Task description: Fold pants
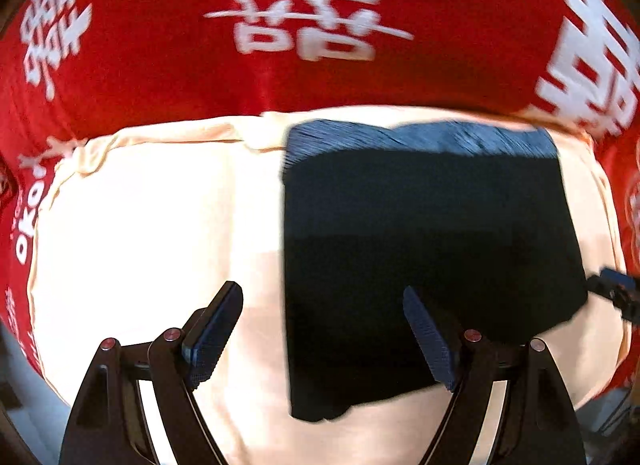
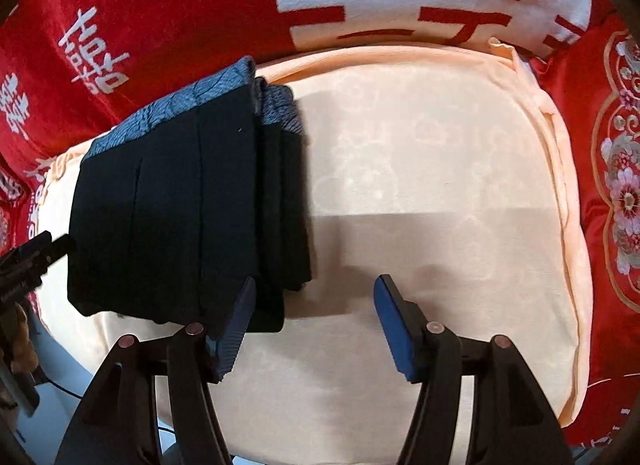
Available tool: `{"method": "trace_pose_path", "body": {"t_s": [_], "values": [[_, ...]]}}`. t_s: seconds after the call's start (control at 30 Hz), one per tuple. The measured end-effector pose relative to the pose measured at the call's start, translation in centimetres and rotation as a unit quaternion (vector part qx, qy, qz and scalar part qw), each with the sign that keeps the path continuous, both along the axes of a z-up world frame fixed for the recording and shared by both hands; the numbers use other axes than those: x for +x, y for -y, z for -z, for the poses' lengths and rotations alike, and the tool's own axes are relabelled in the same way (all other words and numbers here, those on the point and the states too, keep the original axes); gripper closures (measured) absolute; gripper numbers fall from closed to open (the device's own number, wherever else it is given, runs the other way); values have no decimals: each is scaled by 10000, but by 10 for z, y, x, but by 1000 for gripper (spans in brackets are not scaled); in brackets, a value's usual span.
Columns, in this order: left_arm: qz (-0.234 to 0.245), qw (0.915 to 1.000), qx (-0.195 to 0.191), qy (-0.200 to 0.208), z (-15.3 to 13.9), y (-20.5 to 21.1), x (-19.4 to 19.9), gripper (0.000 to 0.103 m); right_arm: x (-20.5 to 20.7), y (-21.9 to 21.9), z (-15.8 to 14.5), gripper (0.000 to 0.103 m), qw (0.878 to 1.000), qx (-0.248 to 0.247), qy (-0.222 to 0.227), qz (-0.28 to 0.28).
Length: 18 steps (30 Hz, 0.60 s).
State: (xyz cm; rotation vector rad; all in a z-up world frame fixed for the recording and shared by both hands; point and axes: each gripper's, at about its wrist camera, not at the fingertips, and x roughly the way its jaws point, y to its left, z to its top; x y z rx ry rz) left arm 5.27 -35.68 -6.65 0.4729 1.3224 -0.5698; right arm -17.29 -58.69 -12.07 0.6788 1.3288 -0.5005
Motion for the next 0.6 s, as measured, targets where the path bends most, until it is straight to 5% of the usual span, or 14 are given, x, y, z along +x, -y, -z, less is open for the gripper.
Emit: {"method": "trace_pose_path", "body": {"t_s": [0.23,0.47,0.6], "values": [[-451,9986,-110,-261,16,-11,30,20,5,4,-3,38,9997,112,210,59],[-281,9990,-69,-334,40,-7,34,20,23,0,4,38,9996,116,195,-162],[-72,9999,110,-4,49,-8,26,10,27,2,15,35,9997,145,136,-172]]}}
